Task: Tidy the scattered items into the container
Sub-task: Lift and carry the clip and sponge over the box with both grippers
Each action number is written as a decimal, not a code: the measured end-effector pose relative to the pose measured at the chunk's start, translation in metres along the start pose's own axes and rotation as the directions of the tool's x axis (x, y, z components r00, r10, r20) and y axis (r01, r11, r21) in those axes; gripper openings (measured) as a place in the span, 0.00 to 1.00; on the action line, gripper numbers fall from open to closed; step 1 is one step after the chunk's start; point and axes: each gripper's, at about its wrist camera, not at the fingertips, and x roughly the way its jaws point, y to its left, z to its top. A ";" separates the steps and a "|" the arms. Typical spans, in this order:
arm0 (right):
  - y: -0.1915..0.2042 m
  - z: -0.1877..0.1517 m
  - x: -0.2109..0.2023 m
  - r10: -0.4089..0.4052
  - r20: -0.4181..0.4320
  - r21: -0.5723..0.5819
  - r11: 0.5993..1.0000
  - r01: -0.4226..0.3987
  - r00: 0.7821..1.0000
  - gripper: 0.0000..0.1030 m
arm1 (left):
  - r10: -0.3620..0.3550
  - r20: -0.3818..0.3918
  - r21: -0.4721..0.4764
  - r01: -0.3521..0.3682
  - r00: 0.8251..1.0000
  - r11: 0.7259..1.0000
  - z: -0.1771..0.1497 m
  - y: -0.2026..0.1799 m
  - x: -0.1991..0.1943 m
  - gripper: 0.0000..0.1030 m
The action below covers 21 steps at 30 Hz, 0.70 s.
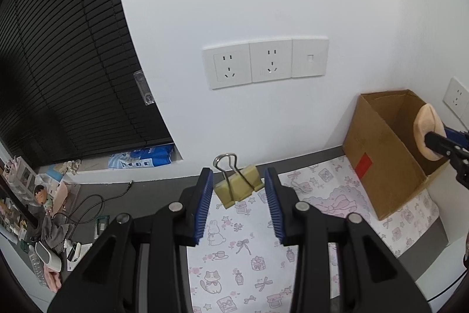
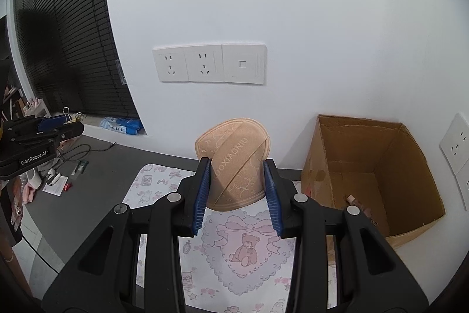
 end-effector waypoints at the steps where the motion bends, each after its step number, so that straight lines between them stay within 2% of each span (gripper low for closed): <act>1: -0.003 -0.001 0.000 -0.004 -0.001 0.005 1.000 0.004 1.000 0.36 | 0.000 0.001 0.005 0.000 1.000 1.000 0.001 -0.004 0.001 0.35; 6: -0.029 -0.005 0.001 -0.021 0.003 0.031 0.999 0.021 1.000 0.36 | 0.002 -0.003 0.021 -0.002 1.000 1.000 0.011 -0.032 0.005 0.35; 11: -0.074 -0.012 0.001 -0.034 0.001 0.061 0.998 0.034 0.999 0.36 | -0.009 -0.007 0.056 0.010 1.000 0.998 0.024 -0.082 0.016 0.35; 17: -0.145 -0.020 0.000 -0.084 -0.026 0.080 0.993 0.086 0.996 0.36 | -0.096 -0.031 0.097 0.099 0.995 0.990 0.042 -0.163 0.042 0.35; 21: -0.197 -0.026 -0.006 -0.145 -0.046 0.099 0.984 0.149 0.988 0.36 | -0.173 -0.045 0.143 0.177 0.984 0.974 0.055 -0.218 0.059 0.35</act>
